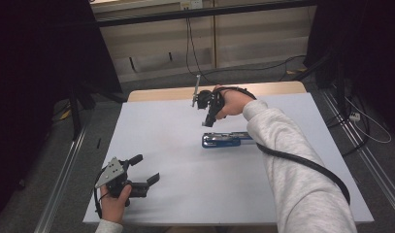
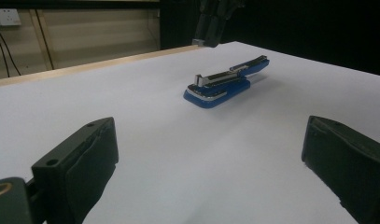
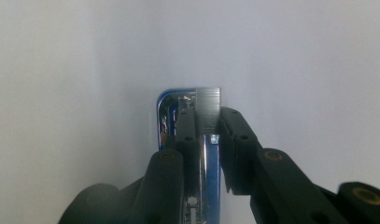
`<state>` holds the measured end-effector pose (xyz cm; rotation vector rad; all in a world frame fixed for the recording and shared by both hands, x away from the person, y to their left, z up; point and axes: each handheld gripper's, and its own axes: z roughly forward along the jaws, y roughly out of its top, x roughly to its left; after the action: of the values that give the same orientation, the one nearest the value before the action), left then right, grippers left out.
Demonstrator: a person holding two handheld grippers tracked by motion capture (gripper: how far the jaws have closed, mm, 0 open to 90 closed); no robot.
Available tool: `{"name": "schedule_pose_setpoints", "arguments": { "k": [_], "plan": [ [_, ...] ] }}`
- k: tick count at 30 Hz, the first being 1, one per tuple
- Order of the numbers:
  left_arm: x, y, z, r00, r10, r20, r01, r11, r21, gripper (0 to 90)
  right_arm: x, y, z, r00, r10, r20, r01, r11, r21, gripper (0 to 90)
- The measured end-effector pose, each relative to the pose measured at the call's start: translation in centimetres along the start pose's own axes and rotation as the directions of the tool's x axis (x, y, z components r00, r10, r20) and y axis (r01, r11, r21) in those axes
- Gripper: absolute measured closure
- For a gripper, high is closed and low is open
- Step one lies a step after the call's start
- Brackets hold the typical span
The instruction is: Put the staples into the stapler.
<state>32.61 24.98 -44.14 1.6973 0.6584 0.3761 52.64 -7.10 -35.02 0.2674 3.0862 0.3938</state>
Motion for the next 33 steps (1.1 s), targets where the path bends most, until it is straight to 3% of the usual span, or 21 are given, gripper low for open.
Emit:
{"name": "schedule_pose_setpoints", "arguments": {
  "k": [12,33],
  "plan": [
    [0.0,0.0,0.0,1.0000,0.007,0.000,-0.007,1.0000,0.006,3.8,0.1,-0.6,1.1,0.9999,0.003,-0.010,-0.003,0.9999,-0.016,78.3],
    [0.0,0.0,0.0,0.9999,0.012,-0.001,-0.012,0.9999,0.009,3.9,0.6,-1.3,2.9,0.9996,0.004,-0.030,-0.004,1.0000,0.005,78.3]
  ]
}}
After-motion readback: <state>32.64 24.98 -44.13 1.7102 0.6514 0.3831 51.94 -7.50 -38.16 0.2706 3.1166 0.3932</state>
